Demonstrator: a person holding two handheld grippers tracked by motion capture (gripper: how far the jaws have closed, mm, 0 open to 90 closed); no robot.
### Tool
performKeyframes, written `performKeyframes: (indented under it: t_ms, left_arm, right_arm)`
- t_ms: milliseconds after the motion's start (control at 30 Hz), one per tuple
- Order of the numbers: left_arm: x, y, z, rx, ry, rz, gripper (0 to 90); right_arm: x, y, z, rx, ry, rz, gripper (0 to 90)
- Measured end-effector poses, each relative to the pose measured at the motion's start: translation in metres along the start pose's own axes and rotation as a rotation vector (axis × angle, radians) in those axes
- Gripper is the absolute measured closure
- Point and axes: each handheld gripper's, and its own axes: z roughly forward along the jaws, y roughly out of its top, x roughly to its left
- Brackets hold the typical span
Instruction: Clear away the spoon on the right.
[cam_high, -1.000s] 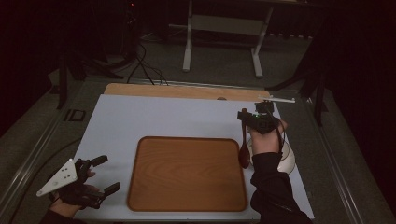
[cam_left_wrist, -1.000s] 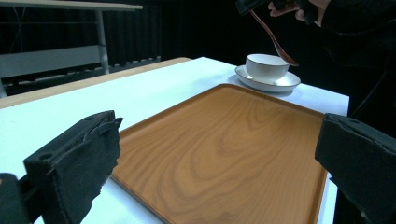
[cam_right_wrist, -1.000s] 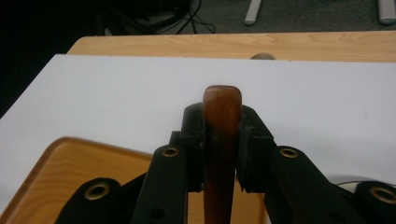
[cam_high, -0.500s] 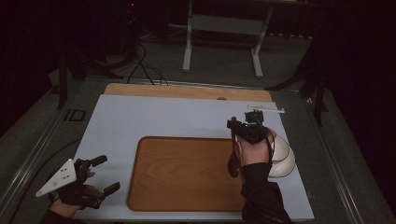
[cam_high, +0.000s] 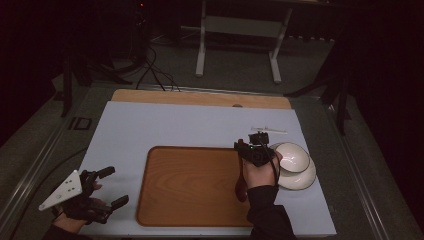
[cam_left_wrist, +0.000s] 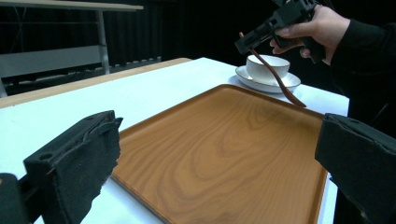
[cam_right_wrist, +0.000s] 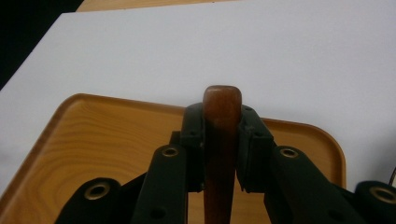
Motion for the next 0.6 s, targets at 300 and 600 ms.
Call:
performKeyframes:
  t_ms: [300, 600]
  left_arm:
    - [0.0, 0.0, 0.0, -0.004, -0.002, -0.003, 0.1]
    - [0.0, 0.0, -0.001, -0.011, -0.008, -0.007, 0.1]
  right_arm:
    - [0.003, -0.015, 0.009, 0.022, -0.018, 0.007, 75.3]
    - [0.0, -0.033, 0.025, 0.044, -0.057, 0.016, 75.3]
